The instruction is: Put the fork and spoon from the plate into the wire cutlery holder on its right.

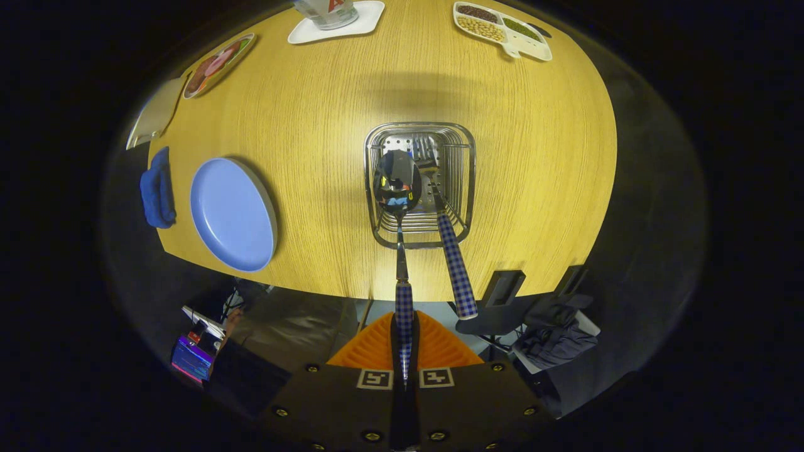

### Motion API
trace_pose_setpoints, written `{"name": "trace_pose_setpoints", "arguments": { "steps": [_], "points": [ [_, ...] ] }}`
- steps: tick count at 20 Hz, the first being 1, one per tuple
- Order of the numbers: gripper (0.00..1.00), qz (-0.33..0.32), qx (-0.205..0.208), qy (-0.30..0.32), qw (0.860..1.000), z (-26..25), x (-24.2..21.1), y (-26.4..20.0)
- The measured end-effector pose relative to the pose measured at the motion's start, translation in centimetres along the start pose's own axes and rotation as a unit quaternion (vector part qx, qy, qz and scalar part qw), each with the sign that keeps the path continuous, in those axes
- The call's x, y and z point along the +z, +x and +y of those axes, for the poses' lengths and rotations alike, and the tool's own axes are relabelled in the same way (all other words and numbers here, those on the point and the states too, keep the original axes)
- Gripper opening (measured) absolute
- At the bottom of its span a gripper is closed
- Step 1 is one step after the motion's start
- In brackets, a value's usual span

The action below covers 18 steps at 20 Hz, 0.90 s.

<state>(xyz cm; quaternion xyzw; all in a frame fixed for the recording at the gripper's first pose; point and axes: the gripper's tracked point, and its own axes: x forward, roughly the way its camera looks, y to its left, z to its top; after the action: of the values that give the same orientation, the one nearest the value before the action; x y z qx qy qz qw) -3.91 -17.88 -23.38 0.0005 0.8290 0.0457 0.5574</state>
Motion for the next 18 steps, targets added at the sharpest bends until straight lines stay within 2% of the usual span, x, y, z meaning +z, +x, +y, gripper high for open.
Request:
{"name": "trace_pose_setpoints", "arguments": {
  "steps": [6, 9, 15, 18],
  "points": [
    [0.01, 0.039, -0.026, -0.007, 0.999, -0.6, 1.1, 0.3],
    [0.01, 0.035, -0.039, -0.009, 0.999, -0.8, 2.2, 0.5],
    [0.1, 0.029, -0.045, -0.012, 0.998, -1.1, 3.2, 0.7],
    [0.1, 0.019, -0.046, -0.01, 0.999, -1.0, 3.4, 0.4]
  ]
}}
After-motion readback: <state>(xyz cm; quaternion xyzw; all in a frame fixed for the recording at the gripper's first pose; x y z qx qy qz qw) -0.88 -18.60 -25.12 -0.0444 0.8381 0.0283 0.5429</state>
